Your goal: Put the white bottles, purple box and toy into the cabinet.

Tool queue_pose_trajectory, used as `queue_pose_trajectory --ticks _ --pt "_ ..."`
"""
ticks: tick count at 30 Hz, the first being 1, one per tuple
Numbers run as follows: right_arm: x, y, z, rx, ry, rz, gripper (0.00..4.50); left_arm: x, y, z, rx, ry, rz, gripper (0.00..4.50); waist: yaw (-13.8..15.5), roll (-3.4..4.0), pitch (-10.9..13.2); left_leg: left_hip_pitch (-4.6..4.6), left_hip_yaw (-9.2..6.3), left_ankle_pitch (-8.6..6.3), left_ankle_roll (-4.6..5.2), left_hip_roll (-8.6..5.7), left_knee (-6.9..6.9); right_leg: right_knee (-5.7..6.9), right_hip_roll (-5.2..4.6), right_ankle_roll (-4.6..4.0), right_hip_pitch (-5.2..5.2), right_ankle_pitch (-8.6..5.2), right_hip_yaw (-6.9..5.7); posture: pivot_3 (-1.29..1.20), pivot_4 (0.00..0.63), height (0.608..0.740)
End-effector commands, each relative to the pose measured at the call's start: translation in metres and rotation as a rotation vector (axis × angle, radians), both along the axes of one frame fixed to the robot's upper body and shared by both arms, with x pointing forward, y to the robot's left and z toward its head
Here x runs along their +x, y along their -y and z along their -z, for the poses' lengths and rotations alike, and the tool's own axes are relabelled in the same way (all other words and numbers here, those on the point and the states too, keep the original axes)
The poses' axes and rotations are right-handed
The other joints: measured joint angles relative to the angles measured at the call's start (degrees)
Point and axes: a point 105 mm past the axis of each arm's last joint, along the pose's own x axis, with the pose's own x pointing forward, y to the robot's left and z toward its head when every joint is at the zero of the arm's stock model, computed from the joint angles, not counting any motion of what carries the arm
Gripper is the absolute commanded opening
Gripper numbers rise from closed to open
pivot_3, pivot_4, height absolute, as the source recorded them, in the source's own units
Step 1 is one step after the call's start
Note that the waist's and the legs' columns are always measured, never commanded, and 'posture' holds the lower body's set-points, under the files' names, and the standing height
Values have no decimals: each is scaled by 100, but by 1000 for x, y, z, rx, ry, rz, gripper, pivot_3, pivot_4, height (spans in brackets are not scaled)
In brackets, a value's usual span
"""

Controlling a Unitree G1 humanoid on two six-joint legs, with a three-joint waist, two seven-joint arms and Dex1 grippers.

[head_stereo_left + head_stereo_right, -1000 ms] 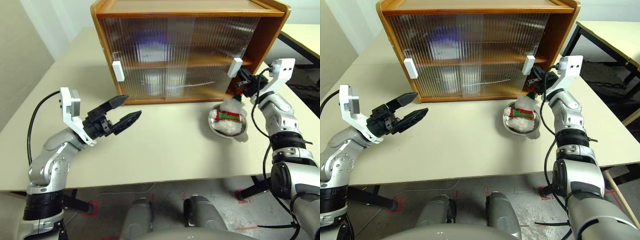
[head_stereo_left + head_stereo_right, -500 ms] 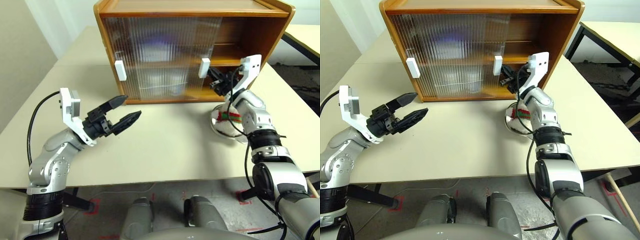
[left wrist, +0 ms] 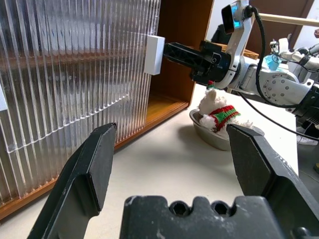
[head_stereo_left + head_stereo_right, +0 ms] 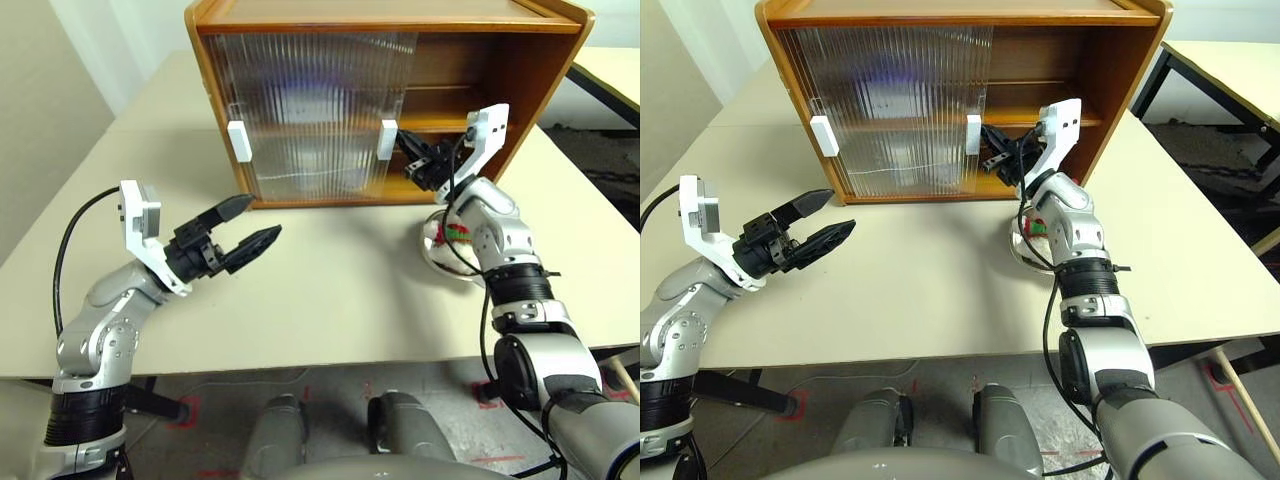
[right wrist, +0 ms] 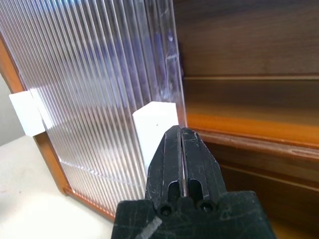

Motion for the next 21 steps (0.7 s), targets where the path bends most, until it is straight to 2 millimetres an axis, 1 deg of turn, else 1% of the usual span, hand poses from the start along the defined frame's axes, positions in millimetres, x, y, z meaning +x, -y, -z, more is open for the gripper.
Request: queue_pose_trajectory --ticks 1,3,4,6,8,9,10,11,13,15,17,19,21 --pt "-3 34 -4 -53 -17 59 242 0 1 0 20 8 9 4500 20 3 2 -1 0 0 0 -1 0 0 -2 0 -1 -1 0 131 0 740" --pt "-6 52 0 -92 -66 72 735 0 1 0 19 10 11 4500 102 4 3 -5 1 0 0 -5 0 -3 -8 2 -1 -6 0 128 0 740" --pt "-11 67 0 -125 -103 73 1071 0 0 0 24 12 8 4500 142 4 3 -5 4 0 0 -7 0 -4 -12 -2 -2 -13 1 128 0 740" --pt "-25 99 -9 -170 -166 106 1784 1 -3 -1 28 14 2 4500 183 5 4 -10 7 0 0 -9 -1 -9 -18 -18 -1 -29 0 124 4 740" --pt "-39 116 -12 -212 -238 116 2575 1 -6 -1 31 13 -1 4500 219 9 8 -13 8 0 0 -14 -1 -10 -29 -30 -3 -50 -1 118 7 740" --pt "-45 120 -12 -233 -275 112 2956 1 -6 -1 32 12 -1 4500 243 10 8 -13 11 -1 0 -15 -2 -11 -31 -34 -3 -54 -1 104 9 740" --pt "-55 126 -6 -254 -353 107 3282 1 -6 -1 35 9 3 4500 239 10 9 -12 13 -1 0 -14 -3 -11 -32 -33 -4 -57 -1 98 11 740" --pt "-64 128 -1 -271 -422 98 3712 2 -6 0 36 7 7 4500 235 10 9 -9 15 -2 -1 -13 -4 -11 -30 -33 -3 -58 0 98 11 740" --pt "-75 129 4 -281 -498 87 4448 2 -5 0 35 6 12 4500 211 7 9 -6 14 -2 -1 -8 -6 -12 -24 -36 -2 -61 0 89 12 740" --pt "-85 125 9 -267 -569 74 4484 3 -4 1 34 5 17 4500 163 6 10 -1 13 -3 -2 -5 -6 -12 -15 -38 0 -62 2 84 12 740" --pt "-98 122 22 -264 -673 47 4484 4 -3 2 35 5 22 4500 144 1 13 -1 11 -3 -2 -6 -6 -11 -12 -35 1 -60 3 80 12 740" --pt "-110 124 37 -293 -759 44 4484 5 -3 2 36 6 24 4500 146 -5 17 -1 7 -2 -2 -7 -5 -12 -10 -33 4 -58 2 80 14 740" --pt "-111 126 40 -287 -778 65 4484 5 -4 2 38 6 25 4500 146 -7 18 -2 7 -2 -2 -9 -4 -17 -11 -32 8 -58 2 80 14 740"
